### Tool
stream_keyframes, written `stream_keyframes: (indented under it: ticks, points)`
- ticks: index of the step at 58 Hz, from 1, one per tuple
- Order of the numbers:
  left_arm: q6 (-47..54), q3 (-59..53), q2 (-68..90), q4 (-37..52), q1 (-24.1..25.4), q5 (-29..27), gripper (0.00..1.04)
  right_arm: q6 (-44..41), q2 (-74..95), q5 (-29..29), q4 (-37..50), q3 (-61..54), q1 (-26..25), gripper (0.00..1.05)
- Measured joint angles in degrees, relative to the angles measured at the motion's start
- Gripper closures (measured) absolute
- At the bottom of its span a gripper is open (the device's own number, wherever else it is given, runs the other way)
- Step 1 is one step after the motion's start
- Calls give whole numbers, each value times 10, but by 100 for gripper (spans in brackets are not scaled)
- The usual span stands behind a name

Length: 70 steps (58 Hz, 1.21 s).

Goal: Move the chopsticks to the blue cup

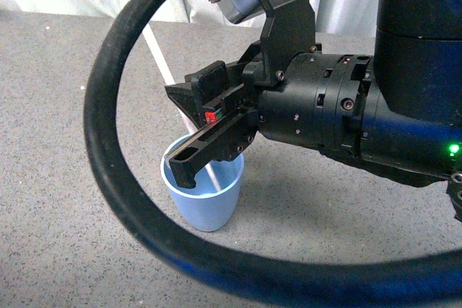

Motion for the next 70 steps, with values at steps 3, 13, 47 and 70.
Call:
stream_keyframes:
  ticks: [3,13,47,70]
  points:
    - [0,0,0,0,0,0,7,3,-11,-1,2,-5,-2,63]
    - [0,0,0,0,0,0,7,10,-63,7,-13,-26,-14,38]
    - [0,0,0,0,0,0,7,-10,-337,349,-380,-140,-193,9]
    - [0,0,0,0,0,0,7,-11,-465,353,4,-341,-235,41]
